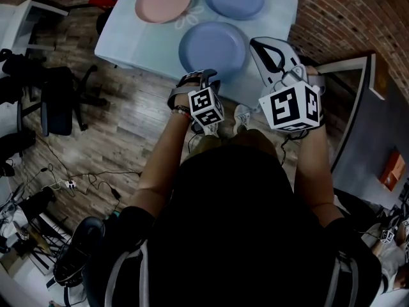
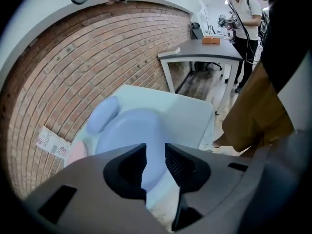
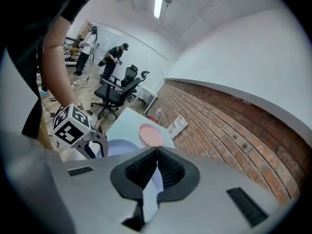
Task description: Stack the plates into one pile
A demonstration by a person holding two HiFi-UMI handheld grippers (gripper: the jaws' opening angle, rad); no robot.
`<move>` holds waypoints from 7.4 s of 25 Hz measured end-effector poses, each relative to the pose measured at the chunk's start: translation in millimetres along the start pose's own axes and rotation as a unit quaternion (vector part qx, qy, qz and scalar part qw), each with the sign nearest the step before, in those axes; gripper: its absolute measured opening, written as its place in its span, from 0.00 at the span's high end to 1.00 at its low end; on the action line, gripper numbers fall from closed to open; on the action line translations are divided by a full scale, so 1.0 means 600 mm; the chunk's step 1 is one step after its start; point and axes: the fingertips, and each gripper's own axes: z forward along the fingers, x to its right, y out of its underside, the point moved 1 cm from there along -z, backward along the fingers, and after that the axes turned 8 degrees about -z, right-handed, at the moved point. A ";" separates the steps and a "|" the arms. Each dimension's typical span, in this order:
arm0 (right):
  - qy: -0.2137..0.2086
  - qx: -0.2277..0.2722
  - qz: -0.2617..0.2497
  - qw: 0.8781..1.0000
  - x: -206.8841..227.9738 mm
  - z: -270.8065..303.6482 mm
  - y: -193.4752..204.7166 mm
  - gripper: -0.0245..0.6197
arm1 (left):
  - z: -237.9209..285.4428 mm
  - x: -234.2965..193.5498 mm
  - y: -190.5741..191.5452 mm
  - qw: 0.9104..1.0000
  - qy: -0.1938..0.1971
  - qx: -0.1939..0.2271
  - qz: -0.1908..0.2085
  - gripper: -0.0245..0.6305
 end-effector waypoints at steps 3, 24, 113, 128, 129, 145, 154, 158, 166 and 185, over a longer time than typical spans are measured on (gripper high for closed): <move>-0.002 -0.001 0.000 1.000 -0.002 0.001 0.001 0.91 | 0.018 0.009 0.021 1.000 0.006 -0.015 0.004 0.77; -0.008 -0.011 0.005 1.000 -0.007 0.000 0.013 0.91 | 0.088 0.025 0.067 0.998 0.006 -0.056 0.029 0.85; -0.033 0.081 -0.007 0.996 0.163 0.099 0.096 0.91 | -0.115 -0.309 -0.284 0.985 -0.127 0.014 0.118 0.91; -0.025 0.049 0.051 0.997 0.182 0.155 0.169 0.91 | 0.028 -0.319 -0.274 0.989 -0.069 0.000 0.130 0.91; -0.025 0.046 0.055 0.997 0.182 0.160 0.171 0.91 | 0.036 -0.319 -0.272 0.990 -0.062 0.002 0.128 0.91; -0.025 -0.016 0.085 0.996 0.167 0.209 0.220 0.91 | 0.140 -0.294 -0.222 0.991 0.031 -0.003 0.132 0.88; -0.024 -0.045 0.083 0.995 0.175 0.211 0.243 0.91 | 0.178 -0.328 -0.233 0.991 0.008 0.016 0.133 0.88; -0.022 -0.052 0.085 0.995 0.181 0.221 0.251 0.91 | 0.191 -0.342 -0.237 0.991 -0.002 0.027 0.131 0.87; -0.025 -0.054 0.088 0.994 0.184 0.234 0.263 0.91 | 0.208 -0.358 -0.248 0.993 -0.015 0.042 0.109 0.87; -0.030 -0.049 0.086 0.995 0.181 0.248 0.248 0.91 | 0.211 -0.340 -0.231 0.996 0.010 0.047 0.079 0.81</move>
